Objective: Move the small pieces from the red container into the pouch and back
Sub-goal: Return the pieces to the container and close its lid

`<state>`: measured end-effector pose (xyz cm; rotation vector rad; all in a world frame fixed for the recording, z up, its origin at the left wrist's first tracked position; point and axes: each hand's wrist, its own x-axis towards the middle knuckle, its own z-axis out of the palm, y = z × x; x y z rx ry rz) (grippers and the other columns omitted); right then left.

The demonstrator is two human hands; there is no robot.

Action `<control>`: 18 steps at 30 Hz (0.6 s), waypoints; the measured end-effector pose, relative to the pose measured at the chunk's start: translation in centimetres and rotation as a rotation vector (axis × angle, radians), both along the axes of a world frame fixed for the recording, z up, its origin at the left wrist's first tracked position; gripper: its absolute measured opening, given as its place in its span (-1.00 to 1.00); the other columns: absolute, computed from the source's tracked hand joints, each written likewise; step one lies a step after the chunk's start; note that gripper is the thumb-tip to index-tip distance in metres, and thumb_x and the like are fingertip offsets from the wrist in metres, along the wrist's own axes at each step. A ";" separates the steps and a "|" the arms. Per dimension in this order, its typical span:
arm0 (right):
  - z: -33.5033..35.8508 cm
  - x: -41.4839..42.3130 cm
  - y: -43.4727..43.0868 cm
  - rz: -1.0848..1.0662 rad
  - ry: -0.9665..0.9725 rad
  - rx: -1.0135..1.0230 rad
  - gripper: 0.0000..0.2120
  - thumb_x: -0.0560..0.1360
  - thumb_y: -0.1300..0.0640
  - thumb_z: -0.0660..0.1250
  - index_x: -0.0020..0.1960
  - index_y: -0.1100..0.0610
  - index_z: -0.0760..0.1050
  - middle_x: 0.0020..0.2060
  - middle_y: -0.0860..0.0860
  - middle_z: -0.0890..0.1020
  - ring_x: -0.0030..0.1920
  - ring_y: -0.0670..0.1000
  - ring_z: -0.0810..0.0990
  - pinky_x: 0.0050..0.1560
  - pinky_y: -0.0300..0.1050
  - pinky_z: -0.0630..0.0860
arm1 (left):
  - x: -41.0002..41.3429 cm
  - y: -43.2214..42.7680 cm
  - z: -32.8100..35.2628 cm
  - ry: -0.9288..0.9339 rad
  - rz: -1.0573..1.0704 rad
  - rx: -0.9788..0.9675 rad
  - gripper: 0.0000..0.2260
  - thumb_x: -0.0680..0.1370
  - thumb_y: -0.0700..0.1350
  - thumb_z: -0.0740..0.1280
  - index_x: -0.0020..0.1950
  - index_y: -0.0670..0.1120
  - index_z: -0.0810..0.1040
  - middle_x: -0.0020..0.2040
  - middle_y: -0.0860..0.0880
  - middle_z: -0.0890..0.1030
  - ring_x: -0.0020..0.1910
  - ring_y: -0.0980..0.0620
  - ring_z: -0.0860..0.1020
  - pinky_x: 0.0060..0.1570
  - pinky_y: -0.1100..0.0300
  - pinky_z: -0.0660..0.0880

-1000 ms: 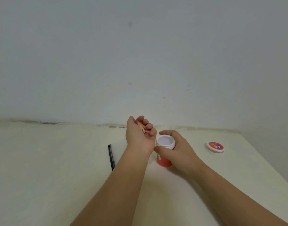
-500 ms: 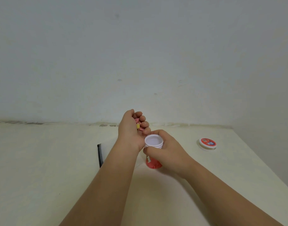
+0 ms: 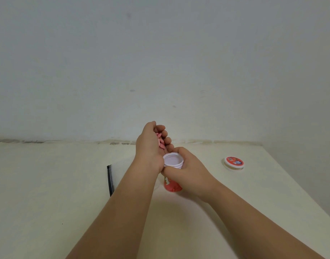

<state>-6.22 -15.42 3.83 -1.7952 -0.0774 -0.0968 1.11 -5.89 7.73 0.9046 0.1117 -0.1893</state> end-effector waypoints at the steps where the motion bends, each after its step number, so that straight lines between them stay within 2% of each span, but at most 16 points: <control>1: 0.0 0.0 0.0 -0.001 -0.003 -0.006 -0.75 0.41 0.18 0.41 0.07 0.06 0.49 -0.04 0.12 0.67 -0.32 -0.11 0.59 -0.35 -0.29 0.53 | 0.0 0.0 0.0 -0.001 -0.001 -0.001 -0.74 0.57 -0.05 0.22 -0.29 -0.11 0.48 -0.46 -0.01 0.45 -0.55 0.05 0.37 -0.55 0.28 0.31; 13: 0.2 -0.1 0.0 0.006 0.002 0.001 -0.75 0.42 0.20 0.40 0.08 0.09 0.47 -0.01 0.15 0.65 -0.31 -0.07 0.56 -0.33 -0.21 0.50 | -0.3 -0.1 0.2 -0.062 -0.010 0.064 -0.74 0.56 -0.06 0.23 -0.29 -0.12 0.50 -0.45 -0.01 0.45 -0.58 0.06 0.36 -0.57 0.28 0.26; 18: 0.1 -0.3 -0.1 0.025 0.007 0.024 -0.76 0.43 0.22 0.39 0.08 0.09 0.47 -0.14 0.05 0.62 -0.34 -0.08 0.55 -0.37 -0.27 0.49 | -0.2 0.1 -0.1 -0.071 -0.025 0.086 -0.75 0.56 -0.04 0.22 -0.29 -0.08 0.47 -0.46 0.03 0.40 -0.56 0.07 0.32 -0.58 0.26 0.21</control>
